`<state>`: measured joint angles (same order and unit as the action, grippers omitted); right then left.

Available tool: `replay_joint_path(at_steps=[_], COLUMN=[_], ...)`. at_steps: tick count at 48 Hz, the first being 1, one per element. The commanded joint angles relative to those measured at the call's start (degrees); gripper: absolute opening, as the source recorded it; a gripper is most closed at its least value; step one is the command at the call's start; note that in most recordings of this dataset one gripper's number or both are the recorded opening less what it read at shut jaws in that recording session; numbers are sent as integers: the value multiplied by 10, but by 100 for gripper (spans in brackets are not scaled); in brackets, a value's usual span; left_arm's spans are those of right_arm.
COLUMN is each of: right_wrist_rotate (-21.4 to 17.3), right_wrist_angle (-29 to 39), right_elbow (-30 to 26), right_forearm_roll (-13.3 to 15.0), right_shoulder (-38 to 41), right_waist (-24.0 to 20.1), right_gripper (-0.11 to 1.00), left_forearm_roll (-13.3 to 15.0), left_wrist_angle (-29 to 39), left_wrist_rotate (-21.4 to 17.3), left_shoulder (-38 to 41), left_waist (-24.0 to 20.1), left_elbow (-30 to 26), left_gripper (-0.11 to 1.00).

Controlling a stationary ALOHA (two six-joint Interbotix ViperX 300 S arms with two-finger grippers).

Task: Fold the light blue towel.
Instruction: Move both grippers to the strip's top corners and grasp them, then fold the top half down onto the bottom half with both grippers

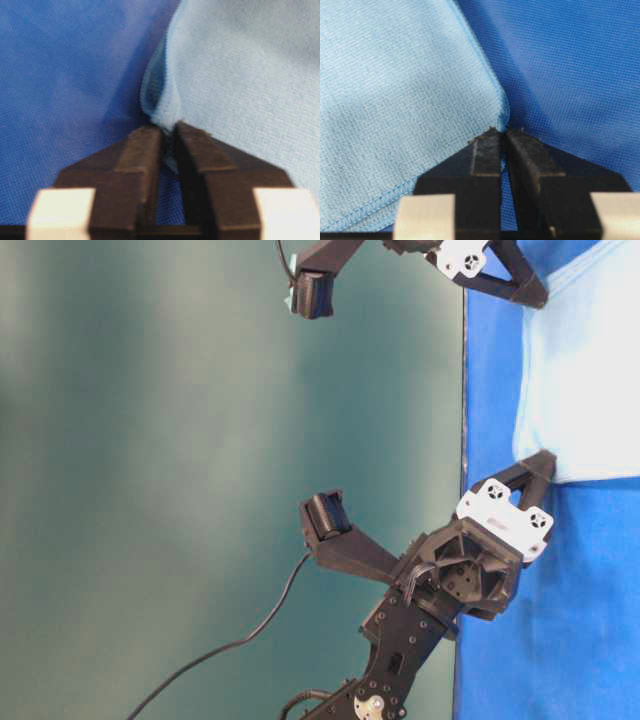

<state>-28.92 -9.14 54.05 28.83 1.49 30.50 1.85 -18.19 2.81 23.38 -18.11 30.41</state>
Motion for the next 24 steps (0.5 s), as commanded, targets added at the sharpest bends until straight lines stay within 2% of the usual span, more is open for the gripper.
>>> replay_joint_path(at_steps=[1,16,24], right_wrist_rotate=[1,0,-5], right_wrist_angle=[-12,-12,7], right_elbow=[-2,-4,-3], right_forearm_roll=[0,0,-1], right_shoulder=[-6,-5,-26], right_waist=[-8,-11,-11], right_gripper=[3,3,3], left_forearm_roll=[0,-1,-1], left_wrist_angle=[1,1,9], left_wrist_rotate=[-1,-1,-4], left_shoulder=[-8,-9,-35], left_waist=[-3,-4,-4], left_elbow=[-8,-9,-8], left_gripper=[5,3,3])
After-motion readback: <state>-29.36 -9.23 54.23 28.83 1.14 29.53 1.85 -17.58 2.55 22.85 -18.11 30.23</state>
